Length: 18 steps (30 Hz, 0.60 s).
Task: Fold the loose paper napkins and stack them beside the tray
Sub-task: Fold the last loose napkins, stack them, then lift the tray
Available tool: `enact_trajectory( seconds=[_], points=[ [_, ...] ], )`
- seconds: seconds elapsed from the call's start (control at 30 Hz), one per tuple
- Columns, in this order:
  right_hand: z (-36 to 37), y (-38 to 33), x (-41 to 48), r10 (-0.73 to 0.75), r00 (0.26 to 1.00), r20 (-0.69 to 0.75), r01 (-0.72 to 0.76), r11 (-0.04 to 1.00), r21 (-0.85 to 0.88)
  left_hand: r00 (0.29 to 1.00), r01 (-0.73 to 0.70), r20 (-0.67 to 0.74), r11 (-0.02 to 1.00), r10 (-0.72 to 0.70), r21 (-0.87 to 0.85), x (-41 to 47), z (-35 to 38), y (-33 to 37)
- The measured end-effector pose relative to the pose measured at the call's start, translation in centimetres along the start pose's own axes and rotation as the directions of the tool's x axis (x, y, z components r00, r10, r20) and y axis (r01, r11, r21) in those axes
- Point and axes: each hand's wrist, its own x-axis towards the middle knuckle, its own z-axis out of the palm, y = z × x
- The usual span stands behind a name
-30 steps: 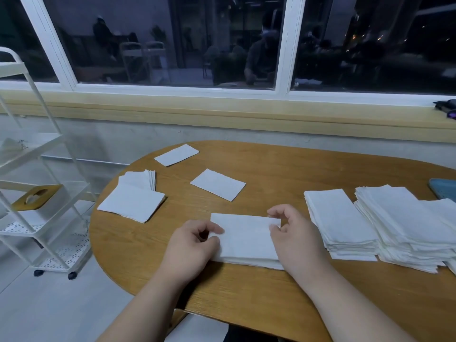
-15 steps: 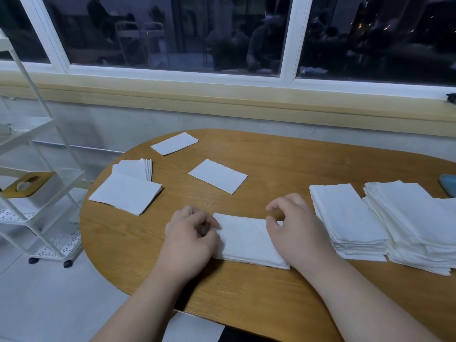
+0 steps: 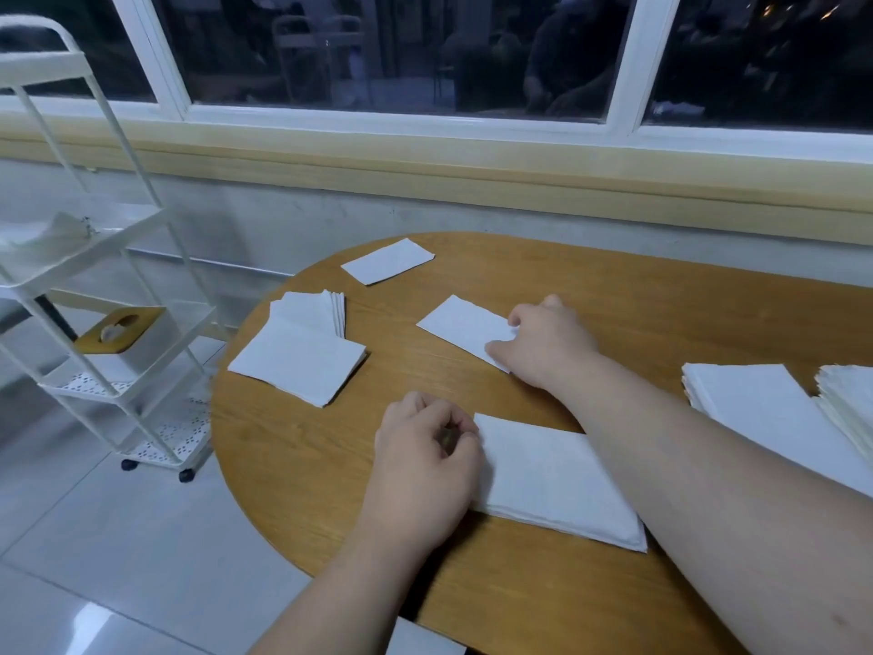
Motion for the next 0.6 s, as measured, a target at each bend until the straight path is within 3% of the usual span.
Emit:
enact_trajectory(
  seconds=[0.33, 0.47, 0.6],
  points=[
    [0.8, 0.7, -1.0, -0.205, 0.978, -0.039, 0.204, 0.979, -0.024, 1.000, -0.022, -0.019, 1.000, 0.022, 0.004, 0.2, 0.2, -0.5],
    [-2.4, 0.3, -3.8, -0.211, 0.974, -0.081, 0.223, 0.951, 0.214, 0.997, -0.046, -0.066, 0.998, 0.044, -0.033, -0.1, 0.0, -0.2],
    [-5.7, 1.2, -8.5, -0.212, 0.976, -0.052, 0.207, 0.819, 0.535, 0.995, -0.019, -0.097, 0.985, 0.002, -0.174, -0.5, -0.5, 0.2]
  ],
)
